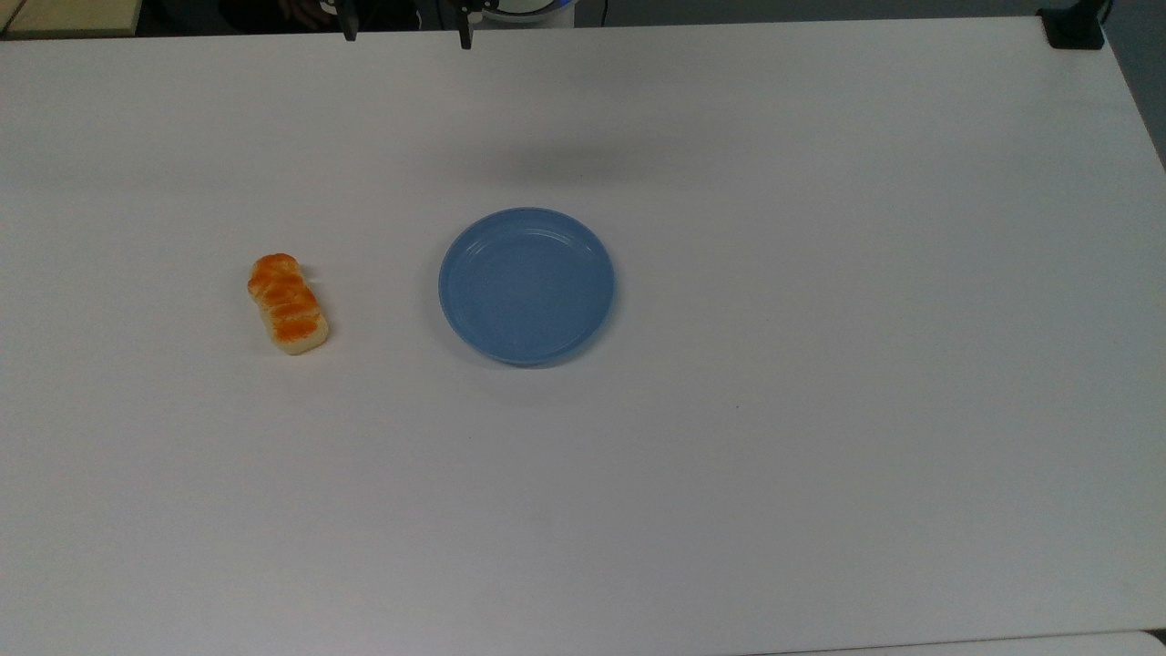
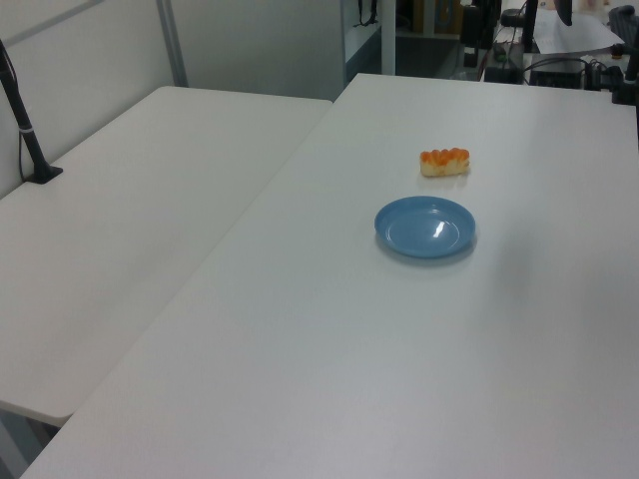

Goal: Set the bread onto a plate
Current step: 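Move the open gripper over the orange-topped bread roll and lower it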

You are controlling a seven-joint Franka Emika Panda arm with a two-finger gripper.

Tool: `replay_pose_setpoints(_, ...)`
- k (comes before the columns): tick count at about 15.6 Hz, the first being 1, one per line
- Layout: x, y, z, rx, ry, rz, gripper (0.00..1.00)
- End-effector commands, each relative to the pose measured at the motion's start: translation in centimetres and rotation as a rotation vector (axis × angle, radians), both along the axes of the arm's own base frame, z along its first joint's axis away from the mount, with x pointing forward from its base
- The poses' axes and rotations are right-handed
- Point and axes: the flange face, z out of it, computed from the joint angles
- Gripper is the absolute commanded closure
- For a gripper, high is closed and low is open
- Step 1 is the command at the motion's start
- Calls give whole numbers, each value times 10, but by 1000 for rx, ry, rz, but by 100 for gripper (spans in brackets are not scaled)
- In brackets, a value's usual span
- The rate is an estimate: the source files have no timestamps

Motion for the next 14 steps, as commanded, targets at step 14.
replay_pose_setpoints(14,50,-133,-115,-152,10,260,0)
